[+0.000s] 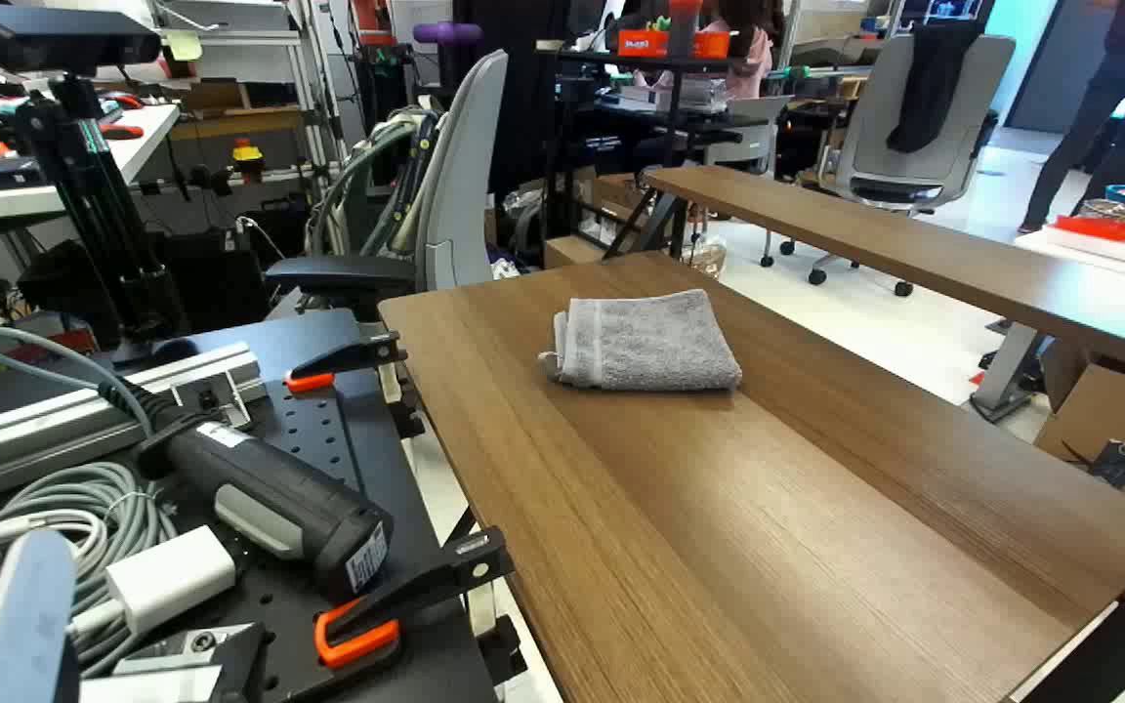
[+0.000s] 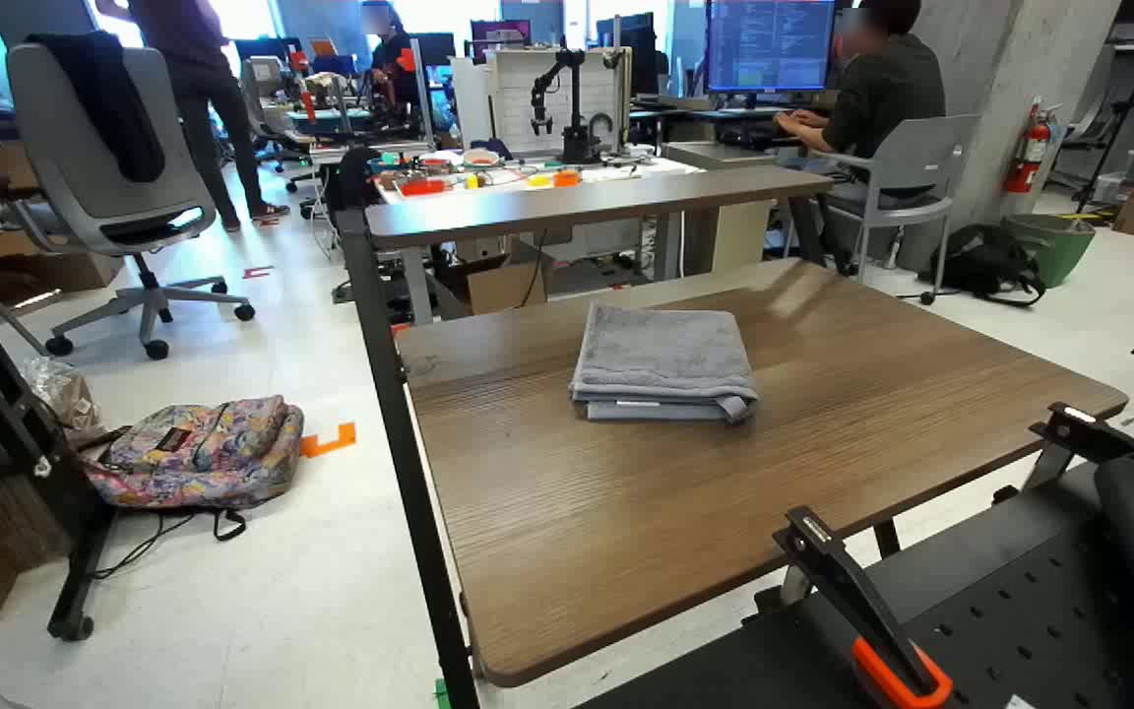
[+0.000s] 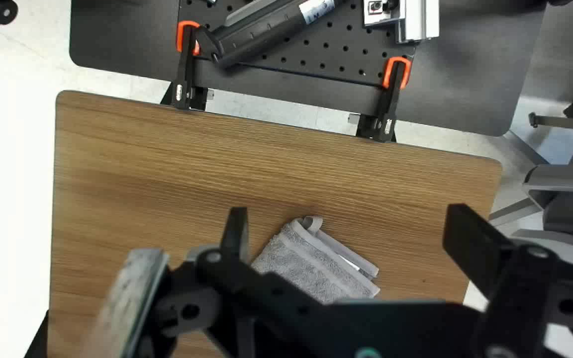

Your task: Move the towel to the right

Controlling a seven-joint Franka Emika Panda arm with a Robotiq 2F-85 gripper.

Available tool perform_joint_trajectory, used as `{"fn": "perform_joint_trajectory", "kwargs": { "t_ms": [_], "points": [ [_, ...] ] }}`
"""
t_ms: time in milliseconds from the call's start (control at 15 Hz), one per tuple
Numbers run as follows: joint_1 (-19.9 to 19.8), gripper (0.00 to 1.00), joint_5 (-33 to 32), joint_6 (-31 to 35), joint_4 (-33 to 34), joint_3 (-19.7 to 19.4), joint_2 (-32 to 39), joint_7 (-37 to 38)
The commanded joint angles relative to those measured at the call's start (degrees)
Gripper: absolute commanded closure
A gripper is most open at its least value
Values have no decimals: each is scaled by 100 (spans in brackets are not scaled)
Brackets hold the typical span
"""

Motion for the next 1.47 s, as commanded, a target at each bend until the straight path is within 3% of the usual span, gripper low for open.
{"fn": "perform_joint_trajectory", "kwargs": {
  "t_ms": [0,1000,1400],
  "points": [
    [-73,0,28,-8,10,67,2,-23],
    [-73,0,28,-8,12,67,2,-23],
    [7,0,73,1362,-179,338,263,412]
  ]
}}
